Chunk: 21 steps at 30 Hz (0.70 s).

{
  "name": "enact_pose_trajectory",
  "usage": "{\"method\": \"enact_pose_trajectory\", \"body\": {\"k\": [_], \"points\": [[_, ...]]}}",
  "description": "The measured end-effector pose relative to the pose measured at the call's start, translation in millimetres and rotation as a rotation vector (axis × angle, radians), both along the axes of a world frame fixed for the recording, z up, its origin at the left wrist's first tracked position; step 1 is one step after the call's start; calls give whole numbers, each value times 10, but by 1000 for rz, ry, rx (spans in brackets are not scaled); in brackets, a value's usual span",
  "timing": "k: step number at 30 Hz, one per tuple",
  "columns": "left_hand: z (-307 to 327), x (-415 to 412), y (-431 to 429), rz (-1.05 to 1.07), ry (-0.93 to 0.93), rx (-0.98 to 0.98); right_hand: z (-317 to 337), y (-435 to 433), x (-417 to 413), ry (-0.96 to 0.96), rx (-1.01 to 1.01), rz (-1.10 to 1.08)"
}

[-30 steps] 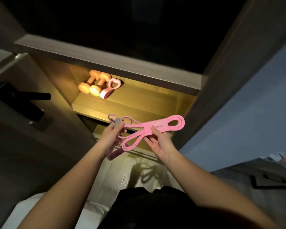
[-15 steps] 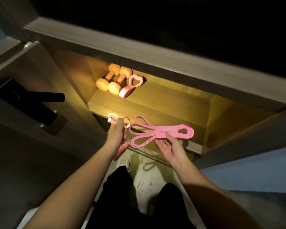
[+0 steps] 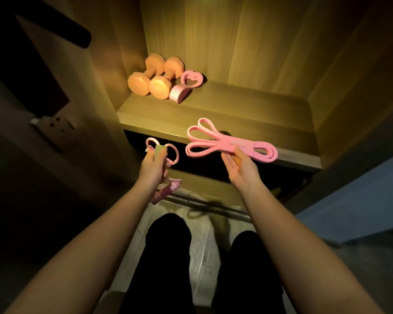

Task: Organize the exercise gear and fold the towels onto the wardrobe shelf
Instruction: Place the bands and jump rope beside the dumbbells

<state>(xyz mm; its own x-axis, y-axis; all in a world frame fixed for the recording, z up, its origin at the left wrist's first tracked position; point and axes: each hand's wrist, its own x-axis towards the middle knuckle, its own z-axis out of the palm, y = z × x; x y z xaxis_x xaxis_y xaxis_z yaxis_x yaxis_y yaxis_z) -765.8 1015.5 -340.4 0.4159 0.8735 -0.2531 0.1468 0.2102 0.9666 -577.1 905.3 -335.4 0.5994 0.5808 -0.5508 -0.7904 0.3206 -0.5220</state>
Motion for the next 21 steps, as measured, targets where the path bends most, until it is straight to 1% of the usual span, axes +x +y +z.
{"method": "enact_pose_trajectory", "body": {"k": [3, 7, 10, 12, 14, 16, 18, 21], "points": [[-94, -154, 66, -44, 45, 23, 17, 189, -180, -32, 1, -17], [-153, -150, 290, -47, 107, 22, 48, 552, -300, -38, -47, -9], [-196, -41, 509, -42, 114, 51, 52, 840, -283, -44, -22, 55], [-249, 23, 635, -20, 107, 35, 41, 1055, -238, 13, -22, 16], [-314, 51, 734, 7, 82, -4, 9, 1264, -168, 56, -70, -34], [-384, 70, 790, 28, 78, -31, -39, 1441, -108, 47, -139, -24], [-403, 84, 813, 42, 46, -67, -69, 1569, -53, 44, -166, 29], [-408, 83, 842, 51, 15, -94, -88, 1626, 6, -34, -231, 238]]}}
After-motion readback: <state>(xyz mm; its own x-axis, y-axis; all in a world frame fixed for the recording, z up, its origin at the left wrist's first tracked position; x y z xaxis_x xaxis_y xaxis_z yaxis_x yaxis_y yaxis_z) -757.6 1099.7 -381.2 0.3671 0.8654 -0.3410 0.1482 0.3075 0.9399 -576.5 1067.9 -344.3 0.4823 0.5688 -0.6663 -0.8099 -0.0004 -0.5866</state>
